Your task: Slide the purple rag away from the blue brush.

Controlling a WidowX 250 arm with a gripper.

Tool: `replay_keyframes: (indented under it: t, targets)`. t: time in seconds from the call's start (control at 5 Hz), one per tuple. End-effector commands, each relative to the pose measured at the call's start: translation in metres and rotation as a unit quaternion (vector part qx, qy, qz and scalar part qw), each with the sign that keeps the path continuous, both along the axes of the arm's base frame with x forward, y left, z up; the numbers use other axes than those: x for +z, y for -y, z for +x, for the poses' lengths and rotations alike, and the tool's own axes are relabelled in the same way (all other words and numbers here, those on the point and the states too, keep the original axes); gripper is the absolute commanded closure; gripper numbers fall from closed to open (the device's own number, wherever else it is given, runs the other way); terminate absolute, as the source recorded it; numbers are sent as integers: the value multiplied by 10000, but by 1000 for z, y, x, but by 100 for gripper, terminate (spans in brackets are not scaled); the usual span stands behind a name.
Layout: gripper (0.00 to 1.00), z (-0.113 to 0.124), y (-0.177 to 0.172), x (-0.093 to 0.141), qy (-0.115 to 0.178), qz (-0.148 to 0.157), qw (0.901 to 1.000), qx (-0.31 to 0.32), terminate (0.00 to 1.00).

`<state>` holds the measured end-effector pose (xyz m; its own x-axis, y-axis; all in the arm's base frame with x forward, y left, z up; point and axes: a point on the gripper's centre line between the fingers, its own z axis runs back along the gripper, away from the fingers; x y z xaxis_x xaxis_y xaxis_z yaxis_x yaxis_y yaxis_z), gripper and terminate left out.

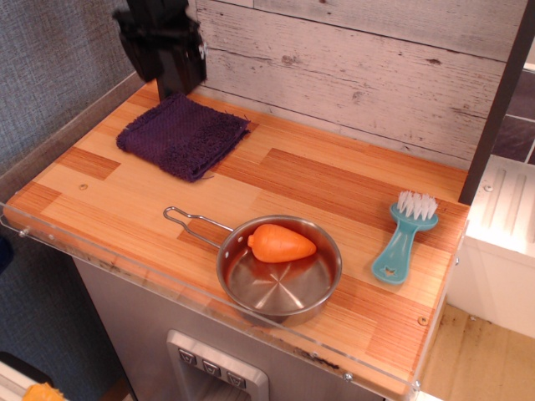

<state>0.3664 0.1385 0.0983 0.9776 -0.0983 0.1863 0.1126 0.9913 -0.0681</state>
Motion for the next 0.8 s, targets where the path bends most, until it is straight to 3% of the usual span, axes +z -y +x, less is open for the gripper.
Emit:
replay_keyframes:
  t: [0.0,0.6]
  targets:
    - [0,-23,26,50,364,381,9985,147,0]
    - [0,-39,56,56,320,325,9972,601,0]
